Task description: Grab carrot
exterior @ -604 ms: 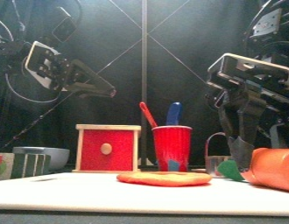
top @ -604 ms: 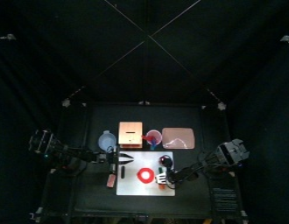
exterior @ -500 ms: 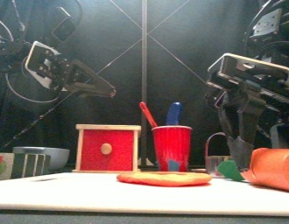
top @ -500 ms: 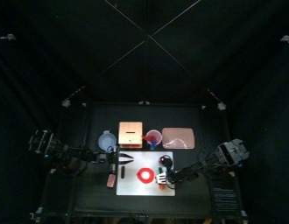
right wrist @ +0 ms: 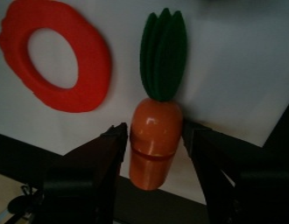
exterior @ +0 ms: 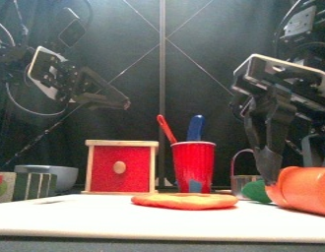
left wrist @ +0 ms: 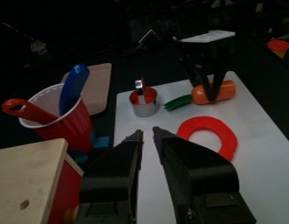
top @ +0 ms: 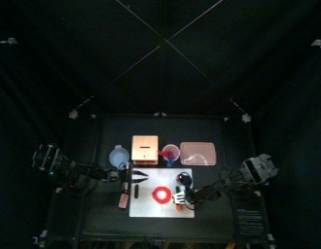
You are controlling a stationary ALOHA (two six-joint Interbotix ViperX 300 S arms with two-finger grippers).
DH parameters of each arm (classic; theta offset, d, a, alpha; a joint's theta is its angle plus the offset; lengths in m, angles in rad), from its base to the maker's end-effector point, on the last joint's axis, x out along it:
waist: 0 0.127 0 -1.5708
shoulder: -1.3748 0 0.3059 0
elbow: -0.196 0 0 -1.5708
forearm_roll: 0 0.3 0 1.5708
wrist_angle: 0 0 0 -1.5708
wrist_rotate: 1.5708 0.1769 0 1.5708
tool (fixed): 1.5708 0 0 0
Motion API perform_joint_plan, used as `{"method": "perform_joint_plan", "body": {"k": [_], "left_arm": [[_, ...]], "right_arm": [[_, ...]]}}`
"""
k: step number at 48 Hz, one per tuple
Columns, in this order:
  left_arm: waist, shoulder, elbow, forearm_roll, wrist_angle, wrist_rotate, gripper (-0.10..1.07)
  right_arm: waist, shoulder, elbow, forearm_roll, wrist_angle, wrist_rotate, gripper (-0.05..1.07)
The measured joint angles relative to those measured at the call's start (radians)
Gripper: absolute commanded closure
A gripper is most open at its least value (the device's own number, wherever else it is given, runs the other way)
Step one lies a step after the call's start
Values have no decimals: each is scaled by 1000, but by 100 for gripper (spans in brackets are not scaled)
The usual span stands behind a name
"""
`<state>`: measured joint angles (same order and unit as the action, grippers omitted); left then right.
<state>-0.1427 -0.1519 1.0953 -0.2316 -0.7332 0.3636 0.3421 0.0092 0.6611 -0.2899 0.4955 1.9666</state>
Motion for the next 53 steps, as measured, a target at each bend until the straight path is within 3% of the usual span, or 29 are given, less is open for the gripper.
{"method": "perform_joint_plan", "body": {"k": [20, 33, 48, 53], "left_arm": [[-20, 0, -21, -35, 0, -3, 35], [-23, 0, -23, -38, -2, -2, 35], [-41, -34, -23, -44, -72, -3, 35], [-48, -52, -23, -51, -94, -2, 35]], "right_arm": [[23, -169, 78, -104, 114, -3, 17], [57, -255, 114, -325, 115, -9, 17], [172, -425, 222, -934, 144, -3, 17], [181, -445, 250, -1072, 170, -5, 17]]}}
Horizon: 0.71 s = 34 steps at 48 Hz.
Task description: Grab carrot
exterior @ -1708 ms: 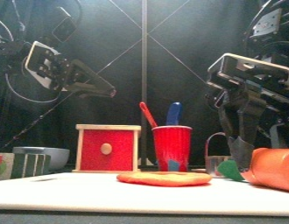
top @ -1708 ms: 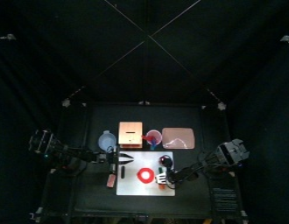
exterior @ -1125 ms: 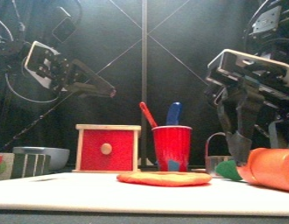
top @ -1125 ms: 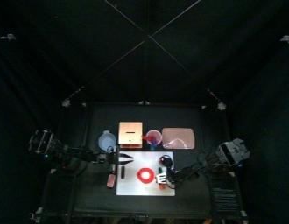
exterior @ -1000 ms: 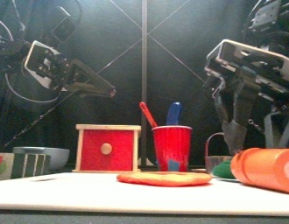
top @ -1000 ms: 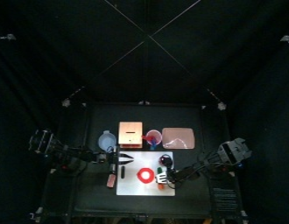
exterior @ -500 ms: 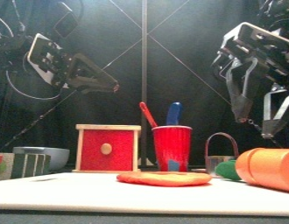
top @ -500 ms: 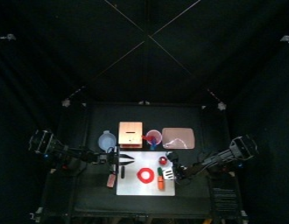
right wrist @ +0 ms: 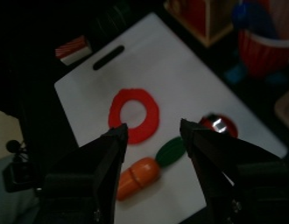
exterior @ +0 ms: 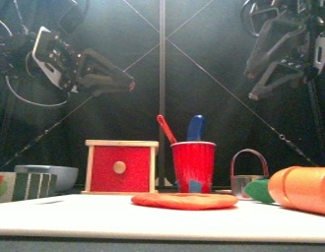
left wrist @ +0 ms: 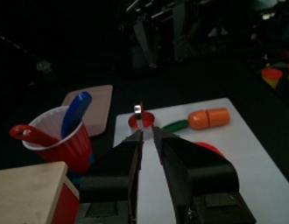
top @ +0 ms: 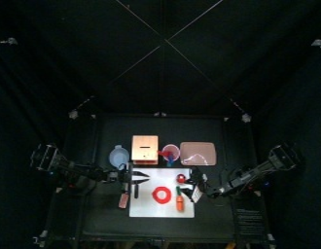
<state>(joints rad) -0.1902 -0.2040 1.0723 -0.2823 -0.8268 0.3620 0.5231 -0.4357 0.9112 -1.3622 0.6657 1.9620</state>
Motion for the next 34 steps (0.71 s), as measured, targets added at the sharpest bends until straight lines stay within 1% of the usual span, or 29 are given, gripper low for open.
{"method": "perform_joint_plan", "body": {"k": [3, 10, 15, 19, 26, 34], "left_arm": [[-3, -11, 0, -5, -3, 0, 35], [-11, -52, 0, -29, -3, -3, 35], [-12, -77, 2, -57, -5, -3, 35], [-12, -87, 6, -80, -5, -3, 35], [-11, -92, 9, -97, -5, -2, 35], [-11, -92, 12, -101, -3, -2, 35]], "right_arm": [[2, -11, 12, -58, 12, -2, 17], [2, -21, 46, -146, 9, -9, 17], [0, -21, 69, -198, -38, -11, 17], [-18, -26, 83, -236, -91, -11, 17], [-51, -31, 92, -255, -155, -11, 17], [-80, -32, 98, -259, -169, -11, 17]]}}
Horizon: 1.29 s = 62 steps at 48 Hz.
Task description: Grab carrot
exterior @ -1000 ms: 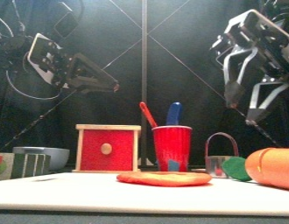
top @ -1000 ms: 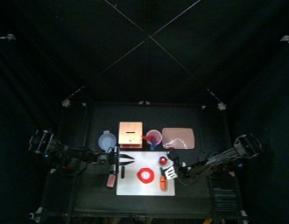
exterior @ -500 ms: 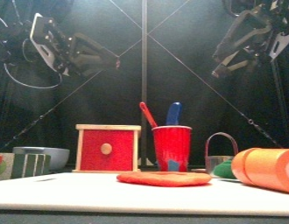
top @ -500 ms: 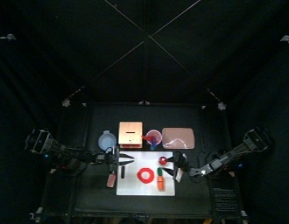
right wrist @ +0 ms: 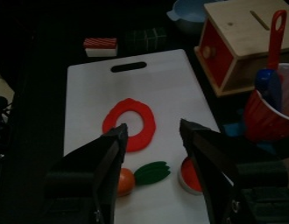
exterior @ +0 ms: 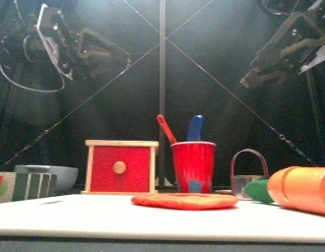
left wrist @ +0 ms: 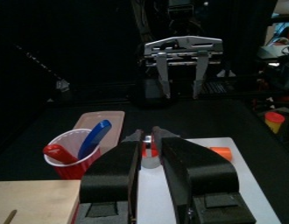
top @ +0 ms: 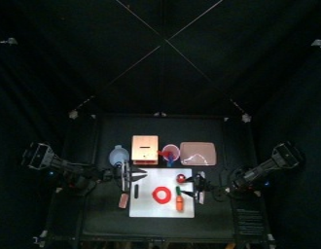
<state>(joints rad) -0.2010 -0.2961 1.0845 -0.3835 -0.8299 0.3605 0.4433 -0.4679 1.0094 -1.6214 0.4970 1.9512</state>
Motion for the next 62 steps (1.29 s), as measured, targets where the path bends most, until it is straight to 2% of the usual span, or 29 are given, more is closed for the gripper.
{"method": "perform_joint_plan", "body": {"k": [12, 19, 27, 36, 44, 52, 62], "left_arm": [[11, 0, 8, -6, -2, 3, 35], [8, 0, 8, -3, -2, 3, 35], [6, 0, 8, 3, -2, 3, 35], [5, 0, 8, 11, -2, 2, 35], [5, 0, 8, 32, -2, 3, 35], [5, 0, 8, 74, 0, 3, 35], [6, 2, 21, 132, 0, 5, 35]], "right_arm": [[-20, -2, 8, 12, -5, 2, 17], [-18, 0, -9, 114, -32, 3, 17], [-23, -5, -26, 380, -77, 9, 17], [-35, -35, -31, 844, -83, 6, 18], [-46, -38, -35, 1143, -15, 12, 18], [-64, -28, -38, 1327, 17, 17, 18], [-81, -14, -49, 1404, -94, 17, 18]]}}
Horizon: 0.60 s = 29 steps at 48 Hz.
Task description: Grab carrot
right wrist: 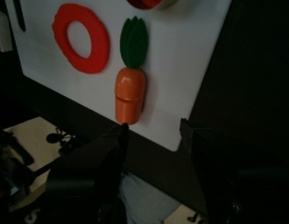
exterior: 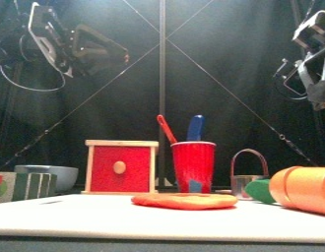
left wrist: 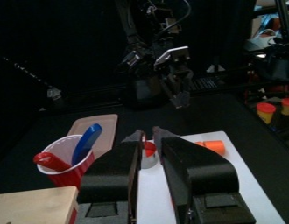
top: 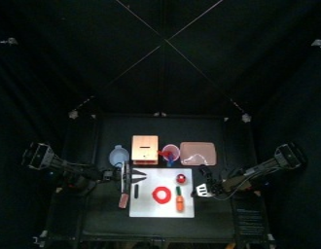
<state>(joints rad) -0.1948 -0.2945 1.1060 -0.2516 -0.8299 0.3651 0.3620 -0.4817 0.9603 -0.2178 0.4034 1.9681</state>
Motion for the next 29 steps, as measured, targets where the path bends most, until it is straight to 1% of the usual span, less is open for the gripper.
{"method": "perform_joint_plan", "body": {"k": [4, 12, 20, 29], "left_arm": [[3, 0, 2, 18, 0, 0, 35], [9, -2, 2, 51, -2, 0, 35], [9, 0, 2, 61, -2, 0, 35], [6, -2, 2, 84, 0, 0, 35]], "right_arm": [[-14, 40, -20, 5, -37, 2, 18], [-28, 126, -48, 37, -64, 2, 18], [-40, 218, -74, 95, -74, 0, 17], [-55, 288, -103, 103, -80, -14, 15]]}}
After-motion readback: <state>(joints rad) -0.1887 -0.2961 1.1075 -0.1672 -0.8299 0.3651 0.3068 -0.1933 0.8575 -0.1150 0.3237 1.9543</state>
